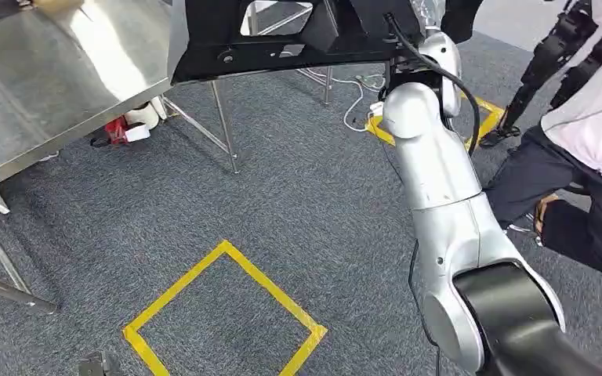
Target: Take the parts from the cabinet and place them on the table.
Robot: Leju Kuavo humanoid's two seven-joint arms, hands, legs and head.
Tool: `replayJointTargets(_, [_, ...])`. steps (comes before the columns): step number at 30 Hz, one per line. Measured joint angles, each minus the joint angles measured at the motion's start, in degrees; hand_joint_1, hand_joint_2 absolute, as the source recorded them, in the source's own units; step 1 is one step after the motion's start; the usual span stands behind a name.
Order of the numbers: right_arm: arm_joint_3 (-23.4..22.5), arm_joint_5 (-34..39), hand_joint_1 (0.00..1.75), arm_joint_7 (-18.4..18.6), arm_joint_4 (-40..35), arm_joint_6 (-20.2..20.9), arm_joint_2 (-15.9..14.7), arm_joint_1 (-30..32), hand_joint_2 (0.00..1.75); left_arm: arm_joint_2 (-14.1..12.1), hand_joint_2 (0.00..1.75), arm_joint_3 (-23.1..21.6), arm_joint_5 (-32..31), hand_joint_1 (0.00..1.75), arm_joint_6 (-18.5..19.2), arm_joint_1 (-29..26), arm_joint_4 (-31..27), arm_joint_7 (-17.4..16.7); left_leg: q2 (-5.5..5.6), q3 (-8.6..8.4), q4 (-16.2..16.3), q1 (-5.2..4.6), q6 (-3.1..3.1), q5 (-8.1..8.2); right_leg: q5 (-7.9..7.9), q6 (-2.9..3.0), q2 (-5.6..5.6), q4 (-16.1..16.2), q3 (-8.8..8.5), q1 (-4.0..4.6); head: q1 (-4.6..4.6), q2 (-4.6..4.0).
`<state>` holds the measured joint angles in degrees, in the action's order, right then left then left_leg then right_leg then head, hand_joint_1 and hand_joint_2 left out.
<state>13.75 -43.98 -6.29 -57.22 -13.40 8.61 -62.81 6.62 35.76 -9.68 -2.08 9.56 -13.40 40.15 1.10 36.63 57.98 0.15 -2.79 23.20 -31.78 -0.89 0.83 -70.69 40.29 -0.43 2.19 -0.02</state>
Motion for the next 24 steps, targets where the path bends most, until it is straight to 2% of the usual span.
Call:
replayJointTargets(1, [0.0,0.0,1.75,0.0,0.2,0.0,-0.2,0.2,1.75,0.0,0.00,0.0,-0.1,0.00,0.0,0.1,0.0,0.0,0.80,0.00,0.0,0.02,-0.06,0.04,-0.92,-0.12,-0.34,-4.2,2.35,-0.06,0.00,0.00])
replayJointTargets(2, [0.0,0.0,1.75,0.0,0.5,0.0,-0.3,0.4,1.75,0.0,0.00,0.0,-0.1,0.00,0.0,0.0,0.0,0.0,1.69,-0.02,0.0,0.01,-0.06,0.04,-0.84,-0.45,-0.54,-5.9,3.62,-0.10,-0.11,0.00])
replayJointTargets(3, [0.0,0.0,1.75,0.1,0.6,0.0,-0.5,0.5,1.75,0.2,0.00,0.0,-0.2,0.00,0.0,0.0,0.0,0.0,2.55,-0.03,0.1,0.01,-0.05,0.04,0.25,-0.88,-0.64,-4.5,3.35,-0.15,-0.04,0.00])
replayJointTargets(4, [0.0,0.0,1.75,0.1,0.7,0.0,-0.6,0.5,1.75,0.2,0.00,0.0,-0.2,0.00,0.0,0.0,0.0,0.0,3.31,-0.03,0.1,0.02,-0.02,0.06,2.13,-1.35,-0.77,-0.8,1.91,-0.16,-0.22,0.00])
replayJointTargets(5, [0.0,0.0,1.75,0.1,0.7,0.0,-0.6,0.4,1.75,0.2,0.00,0.0,-0.2,0.00,0.0,0.0,0.0,0.0,4.07,-0.03,0.3,0.08,0.08,0.11,4.47,-1.86,-1.30,4.4,-0.41,-0.33,-0.28,0.00])
replayJointTargets(6, [0.0,0.0,1.75,0.1,0.7,0.0,-0.6,0.2,1.75,0.2,0.00,0.0,-0.2,0.00,0.0,0.0,0.0,0.0,4.73,0.03,0.5,0.13,0.27,0.24,6.37,-2.24,-2.81,9.2,-2.60,-0.77,-0.26,0.00])
replayJointTargets(7, [0.0,0.0,1.75,0.1,0.7,0.0,-0.7,0.1,1.75,0.1,0.00,0.0,-0.2,0.00,0.0,0.1,0.0,0.0,5.31,0.46,1.1,-0.31,0.73,0.54,6.74,-2.10,-4.81,11.9,-4.08,-1.04,-0.33,0.00])
replayJointTargets(8, [0.1,0.0,1.75,0.1,0.8,0.0,-0.6,0.1,1.75,0.1,0.00,0.0,0.2,0.00,0.3,0.0,0.0,0.0,5.91,0.65,1.0,-0.05,1.04,0.58,6.87,-1.33,-3.85,11.8,-4.16,-1.04,-0.09,0.00])
replayJointTargets(10, [0.1,0.0,1.75,0.1,1.0,0.0,-0.5,0.2,1.75,0.1,0.00,0.1,0.5,0.00,0.9,-0.3,0.0,0.0,6.68,0.74,0.8,0.43,1.74,0.41,6.77,-0.50,-3.02,11.7,-4.23,-0.41,-0.20,0.00])
replayJointTargets(11, [0.1,0.0,1.75,0.2,1.0,-0.1,-0.5,0.1,1.75,0.0,0.00,0.1,0.5,0.00,1.2,-0.5,0.0,0.0,7.29,0.89,0.8,0.37,2.10,0.44,7.00,-0.07,-2.38,12.0,-4.43,-0.71,-0.17,0.00])
replayJointTargets(12, [0.1,-0.1,1.75,0.2,1.0,-0.1,-0.3,0.0,1.75,-0.2,0.00,0.1,0.3,0.00,1.2,-0.7,0.0,0.0,5.20,1.06,1.3,0.34,2.24,0.94,7.21,0.37,-1.86,12.3,-4.64,-1.00,-0.11,0.00])
replayJointTargets(13, [0.2,-0.1,1.75,0.3,1.0,-0.1,-0.1,-0.1,1.75,-0.1,0.00,0.1,0.1,0.00,1.2,-0.6,0.0,0.0,2.05,1.94,3.4,0.04,2.60,2.37,7.10,0.88,-1.44,12.4,-4.74,-0.93,0.55,0.00])
replayJointTargets(14, [0.2,-0.1,1.75,0.3,1.0,-0.1,-0.1,-0.2,1.75,-0.1,0.00,0.1,0.1,0.00,1.4,-0.4,0.0,0.0,0.38,3.67,6.9,0.22,2.94,4.26,6.99,1.14,-1.00,12.4,-4.80,-0.83,0.66,0.00])
replayJointTargets(15, [0.2,-0.1,1.75,0.4,1.1,-0.1,-0.3,-0.1,1.75,-0.2,0.00,0.1,0.1,0.00,1.4,-0.4,0.0,0.0,-0.48,6.07,11.7,0.43,3.16,6.39,6.88,1.28,-0.36,12.4,-4.88,-0.64,0.61,0.00])
replayJointTargets(16, [0.2,0.0,1.75,0.4,1.2,-0.1,-0.3,0.0,1.75,-0.1,0.00,0.1,0.1,0.00,1.6,-0.4,0.0,0.0,-0.74,8.44,16.1,0.52,3.33,7.98,6.79,1.40,0.33,12.4,-4.88,-0.51,0.63,0.00])
replayJointTargets(17, [0.2,0.0,1.75,0.5,1.4,-0.1,-0.4,0.2,1.75,0.0,0.00,0.1,0.1,0.00,1.6,-0.5,0.0,0.0,-0.89,9.81,18.4,0.61,3.45,8.19,6.75,1.45,0.87,12.4,-4.89,-0.46,0.68,0.00])
replayJointTargets(18, [0.2,0.0,1.75,0.5,1.5,-0.1,-0.4,0.3,1.75,0.0,0.00,0.1,0.1,0.00,1.6,-0.6,0.0,0.0,-0.95,9.76,17.8,0.63,3.51,7.22,6.69,1.49,1.45,12.4,-4.93,-0.43,0.63,0.00])
replayJointTargets(19, [0.2,0.0,1.75,0.5,1.6,-0.1,-0.4,0.3,1.75,-0.1,0.00,0.2,0.2,0.00,1.6,-0.6,0.0,0.0,-1.07,8.14,14.3,0.63,3.43,4.92,6.62,1.52,2.07,12.4,-4.99,-0.41,0.72,0.00])
replayJointTargets(20, [0.2,0.0,1.75,0.4,1.7,-0.2,-0.4,0.3,1.75,-0.1,0.00,0.3,0.4,0.00,1.6,-0.5,0.0,0.0,-1.72,5.39,8.9,0.59,3.25,2.26,6.46,1.40,2.58,12.4,-5.14,-0.40,0.68,0.00])
replayJointTargets(21, [0.2,0.0,1.75,0.4,1.8,-0.2,-0.2,0.3,1.75,-0.1,0.00,0.5,0.6,0.00,1.6,-0.5,0.0,0.0,-3.64,2.25,3.3,0.41,2.94,0.01,6.36,1.36,3.08,12.4,-5.34,-0.27,0.74,0.00])
replayJointTargets(22, [0.2,0.0,1.75,0.4,1.8,-0.3,0.0,0.3,1.75,-0.1,0.00,0.6,0.5,0.00,1.6,-0.4,-0.1,0.0,-6.40,1.10,0.9,-0.25,2.60,0.45,6.22,1.16,3.46,12.4,-5.47,0.03,0.74,0.00])
replayJointTargets(23, [0.2,-0.2,1.75,0.4,1.9,-0.4,0.0,0.1,1.75,-0.1,0.00,0.7,0.6,0.00,1.6,-0.4,-0.2,0.0,-5.32,1.09,0.7,-0.37,2.18,0.23,6.05,0.84,3.87,12.5,-5.45,0.50,0.59,0.00])
replayJointTargets(24, [0.2,-0.3,1.75,0.4,2.0,-0.5,0.3,0.2,1.75,0.0,0.00,0.7,0.6,0.00,1.6,-0.3,-0.3,0.1,-4.61,1.17,0.9,-0.44,1.93,0.29,5.98,0.64,4.37,12.5,-5.51,0.40,0.68,0.00])
